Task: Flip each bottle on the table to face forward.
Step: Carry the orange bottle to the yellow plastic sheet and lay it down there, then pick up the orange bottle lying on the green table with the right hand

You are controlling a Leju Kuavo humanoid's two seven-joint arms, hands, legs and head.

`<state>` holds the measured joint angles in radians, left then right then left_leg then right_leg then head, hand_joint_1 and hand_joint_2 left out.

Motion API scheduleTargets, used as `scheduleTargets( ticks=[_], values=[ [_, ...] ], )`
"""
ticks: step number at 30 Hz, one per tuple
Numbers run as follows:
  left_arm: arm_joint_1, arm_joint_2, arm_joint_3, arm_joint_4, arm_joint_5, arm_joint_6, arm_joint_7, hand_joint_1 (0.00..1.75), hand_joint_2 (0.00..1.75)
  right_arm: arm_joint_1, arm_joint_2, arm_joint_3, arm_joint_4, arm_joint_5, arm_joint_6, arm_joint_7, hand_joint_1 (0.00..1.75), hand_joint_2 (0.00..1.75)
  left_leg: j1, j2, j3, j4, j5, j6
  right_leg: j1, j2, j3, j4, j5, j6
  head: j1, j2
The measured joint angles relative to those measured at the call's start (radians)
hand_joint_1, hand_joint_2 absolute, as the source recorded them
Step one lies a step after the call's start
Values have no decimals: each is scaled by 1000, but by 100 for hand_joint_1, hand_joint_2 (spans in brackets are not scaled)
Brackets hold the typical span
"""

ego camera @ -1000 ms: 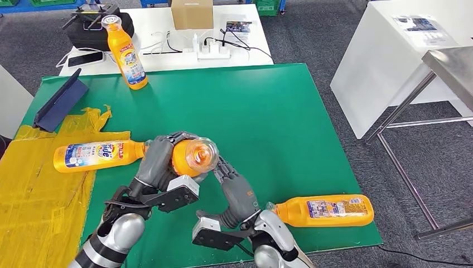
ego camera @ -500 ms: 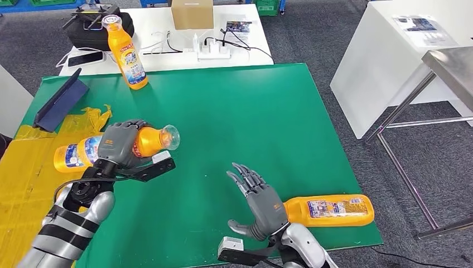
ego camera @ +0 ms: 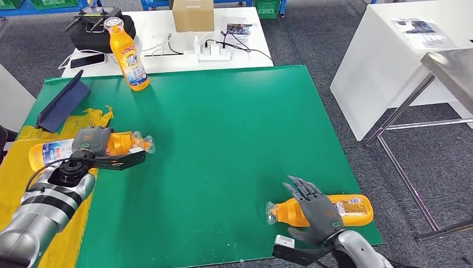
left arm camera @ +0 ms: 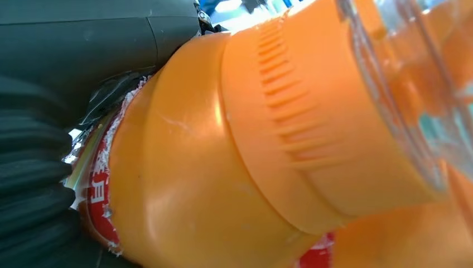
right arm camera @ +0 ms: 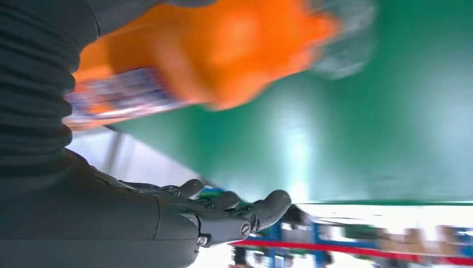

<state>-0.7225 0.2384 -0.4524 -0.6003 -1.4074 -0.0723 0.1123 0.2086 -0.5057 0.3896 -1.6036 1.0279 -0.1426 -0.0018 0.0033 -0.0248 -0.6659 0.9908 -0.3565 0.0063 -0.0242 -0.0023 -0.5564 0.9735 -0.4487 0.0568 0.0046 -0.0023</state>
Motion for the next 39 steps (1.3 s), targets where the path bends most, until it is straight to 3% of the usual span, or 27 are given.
scheduleTargets(
  ticks=[8,19,31,32,36,39],
  values=[
    [-17,8,0,73,26,-34,-51,175,175,43,-58,-86,-31,-9,29,9,0,175,1,4,29,-1,-13,-2,1,3,15,0,-9,-8,-1,0],
    [-5,10,0,88,99,-5,-104,175,175,47,-60,-174,-8,33,44,9,0,175,1,1,41,-1,-14,-3,1,1,29,0,-14,-5,-1,0],
    [20,2,0,79,145,43,-120,175,175,27,-57,-204,101,55,138,22,0,175,0,-3,49,-1,-21,-3,1,-2,38,0,-19,-6,-1,0],
    [20,1,0,79,148,45,-120,168,175,25,-57,-201,113,50,142,22,0,175,0,-4,49,-1,-21,-3,0,-3,38,0,-19,-6,-1,0],
    [21,-2,-1,79,153,55,-121,0,175,22,-61,-194,141,34,153,23,0,175,0,-6,49,-1,-19,-2,0,-4,39,0,-20,-5,-1,0],
    [26,-7,-1,79,154,78,-117,0,175,22,-72,-189,151,15,173,32,0,175,0,-8,49,-1,-19,-1,0,-6,39,0,-21,-4,-1,0]
  ],
)
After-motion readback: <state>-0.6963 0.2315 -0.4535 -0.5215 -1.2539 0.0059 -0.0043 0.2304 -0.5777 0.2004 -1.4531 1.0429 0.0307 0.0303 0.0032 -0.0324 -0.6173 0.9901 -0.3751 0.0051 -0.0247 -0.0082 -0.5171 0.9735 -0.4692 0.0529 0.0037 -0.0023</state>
